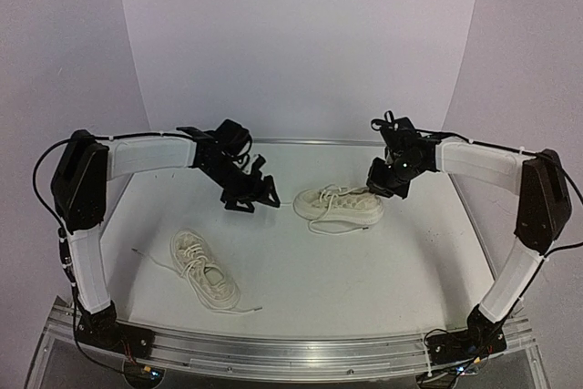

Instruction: Tie the shoes

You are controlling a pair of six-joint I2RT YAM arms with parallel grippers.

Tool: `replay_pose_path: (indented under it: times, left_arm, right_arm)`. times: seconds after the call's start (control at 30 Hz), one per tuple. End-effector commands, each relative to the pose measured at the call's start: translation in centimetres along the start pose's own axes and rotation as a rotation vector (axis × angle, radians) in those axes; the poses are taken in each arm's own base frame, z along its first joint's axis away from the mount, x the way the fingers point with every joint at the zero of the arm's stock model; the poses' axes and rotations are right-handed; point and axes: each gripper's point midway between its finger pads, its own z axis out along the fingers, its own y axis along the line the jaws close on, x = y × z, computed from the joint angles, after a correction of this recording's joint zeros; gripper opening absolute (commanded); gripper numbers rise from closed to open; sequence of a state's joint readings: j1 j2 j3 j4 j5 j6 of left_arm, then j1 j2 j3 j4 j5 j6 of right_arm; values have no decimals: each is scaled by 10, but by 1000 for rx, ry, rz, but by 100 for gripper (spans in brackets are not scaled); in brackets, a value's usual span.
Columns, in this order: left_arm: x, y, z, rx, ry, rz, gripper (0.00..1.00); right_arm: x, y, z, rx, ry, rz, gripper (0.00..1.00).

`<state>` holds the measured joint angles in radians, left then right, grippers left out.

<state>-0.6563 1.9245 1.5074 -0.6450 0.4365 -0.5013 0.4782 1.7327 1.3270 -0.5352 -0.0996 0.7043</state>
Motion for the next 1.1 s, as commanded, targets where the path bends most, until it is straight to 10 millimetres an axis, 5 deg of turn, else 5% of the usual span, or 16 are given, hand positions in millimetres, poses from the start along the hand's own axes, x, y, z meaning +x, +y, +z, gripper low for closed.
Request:
replay_pose_path:
  times: [0.0, 0.2, 0.6, 1.07]
  left_arm:
    - [10, -37, 32, 0, 42, 154, 76]
    - [5, -75, 64, 28, -88, 206, 68]
    - [-7, -134, 111, -28, -202, 490, 68]
    - [-5, -125, 156, -96, -239, 571, 67]
  right_arm:
    - [-18, 16, -41, -104, -118, 139, 0]
    - [-31, 22, -56, -134, -175, 196, 0]
    - [-41, 33, -30, -131, -159, 205, 0]
    - [-34, 33, -27, -151, -137, 224, 0]
